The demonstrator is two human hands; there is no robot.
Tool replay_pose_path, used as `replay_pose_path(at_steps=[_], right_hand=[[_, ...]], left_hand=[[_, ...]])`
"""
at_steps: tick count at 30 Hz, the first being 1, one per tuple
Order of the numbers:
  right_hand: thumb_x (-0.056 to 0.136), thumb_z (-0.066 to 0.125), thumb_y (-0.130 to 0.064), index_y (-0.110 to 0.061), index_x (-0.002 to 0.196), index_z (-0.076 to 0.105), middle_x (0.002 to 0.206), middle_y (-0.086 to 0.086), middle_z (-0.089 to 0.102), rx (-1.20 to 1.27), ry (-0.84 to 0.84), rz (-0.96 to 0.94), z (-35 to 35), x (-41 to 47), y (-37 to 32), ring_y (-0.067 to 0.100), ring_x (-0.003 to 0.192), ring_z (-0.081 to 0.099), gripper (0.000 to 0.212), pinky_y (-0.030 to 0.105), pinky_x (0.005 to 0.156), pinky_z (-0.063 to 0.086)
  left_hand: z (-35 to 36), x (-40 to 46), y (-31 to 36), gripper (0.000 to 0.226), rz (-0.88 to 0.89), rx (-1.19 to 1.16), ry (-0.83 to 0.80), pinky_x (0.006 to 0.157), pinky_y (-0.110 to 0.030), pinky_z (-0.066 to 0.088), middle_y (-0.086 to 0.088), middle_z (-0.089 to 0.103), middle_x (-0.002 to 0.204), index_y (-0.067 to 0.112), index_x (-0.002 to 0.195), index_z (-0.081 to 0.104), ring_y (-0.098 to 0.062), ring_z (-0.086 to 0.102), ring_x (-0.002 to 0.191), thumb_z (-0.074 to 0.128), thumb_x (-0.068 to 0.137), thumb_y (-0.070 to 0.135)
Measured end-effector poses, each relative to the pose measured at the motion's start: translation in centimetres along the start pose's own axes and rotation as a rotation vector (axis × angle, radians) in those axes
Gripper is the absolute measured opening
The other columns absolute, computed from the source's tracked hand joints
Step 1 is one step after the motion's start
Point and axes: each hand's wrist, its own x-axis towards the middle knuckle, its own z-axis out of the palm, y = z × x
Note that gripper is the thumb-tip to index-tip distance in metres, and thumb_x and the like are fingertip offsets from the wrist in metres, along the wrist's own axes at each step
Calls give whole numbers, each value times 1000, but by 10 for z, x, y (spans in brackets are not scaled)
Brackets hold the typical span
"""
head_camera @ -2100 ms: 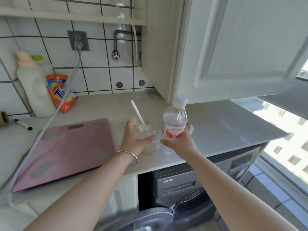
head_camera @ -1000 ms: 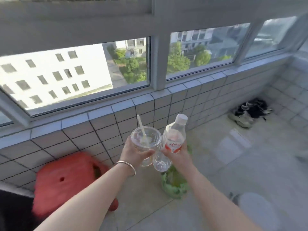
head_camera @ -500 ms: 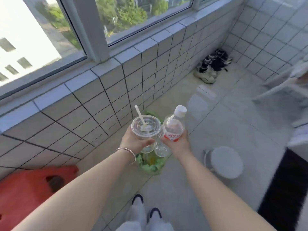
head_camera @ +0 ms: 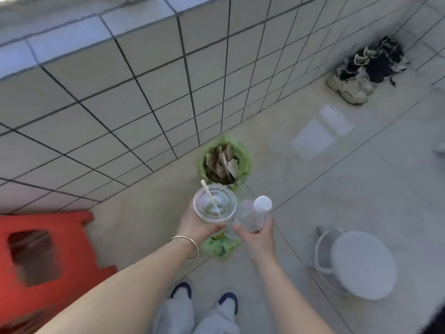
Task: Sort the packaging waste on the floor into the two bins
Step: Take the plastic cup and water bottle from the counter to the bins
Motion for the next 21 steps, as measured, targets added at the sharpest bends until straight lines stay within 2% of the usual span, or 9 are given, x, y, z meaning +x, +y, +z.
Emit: replay_pose_path(at_steps=[3, 5, 9, 12, 13, 14, 16, 18, 21], right_hand=[[63, 82, -26, -24, 125, 37, 120, 0, 59, -22, -24, 39, 10, 43, 41, 20, 104, 61, 76, 37, 93, 50], [55, 80, -33, -23, 123, 37, 121, 1, 59, -24, -20, 69, 18, 69, 70, 21, 107, 62, 81, 38, 93, 50], [58, 81, -31, -23, 120, 39, 116, -1, 61, -38, -27, 109, 33, 109, 121, 20, 104, 63, 76, 38, 92, 50], [67, 82, -20, -25, 120, 38, 116, -2, 61, -49, -18, 135, 43, 135, 149, 20, 104, 63, 69, 37, 94, 49], [69, 81, -19, -25, 123, 37, 117, -3, 59, -56, -16, 151, 46, 143, 155, 19, 106, 61, 70, 36, 94, 48], [70, 80, -19, -25, 127, 35, 119, -3, 57, -61, -8, 171, 49, 150, 160, 19, 107, 60, 72, 35, 95, 48], [73, 78, -20, -23, 132, 32, 124, -1, 54, -60, 17, 206, 51, 162, 166, 18, 107, 58, 75, 33, 92, 47], [76, 76, -22, -23, 139, 27, 130, -1, 51, -70, 30, 257, 53, 172, 171, 18, 110, 56, 79, 32, 91, 45], [78, 73, -27, -22, 146, 22, 141, 6, 43, -156, 72, 358, 59, 181, 174, 26, 120, 53, 85, 40, 100, 44]], left_hand=[[25, 39, -39, 52, -53, -9, -23, 53, 4, 38, 20, 60, 85, 26, 107, 56, 7, 59, 80, 79, 61, 15], [38, 60, -67, 47, -72, 2, -27, 54, 2, 40, 21, 58, 82, 31, 100, 54, 7, 57, 78, 78, 64, 12], [56, 94, -116, 52, -35, -3, -6, 72, -15, 50, 23, 56, 84, 43, 81, 46, -1, 58, 81, 81, 59, 11], [64, 118, -152, 56, -72, -22, -23, 66, -4, 47, 28, 50, 84, 42, 79, 42, 16, 57, 74, 82, 62, 7], [67, 125, -166, 55, -101, -27, -13, 71, -7, 50, 28, 51, 87, 43, 82, 44, 19, 57, 77, 84, 61, 12], [70, 130, -180, 58, -138, -37, -2, 80, -17, 53, 26, 54, 93, 44, 92, 47, 15, 58, 88, 86, 58, 19], [79, 140, -201, 83, -214, -21, -28, 98, -32, 47, 18, 55, 113, 39, 124, 42, -5, 54, 114, 87, 55, 28], [87, 146, -216, 99, -273, -14, -72, 103, -27, 38, 11, 51, 127, 27, 139, 30, -10, 47, 125, 86, 58, 27], [91, 148, -218, 108, -334, 8, -132, 109, -28, 33, 1, 37, 147, 18, 148, 16, -16, 37, 136, 84, 64, 26]])
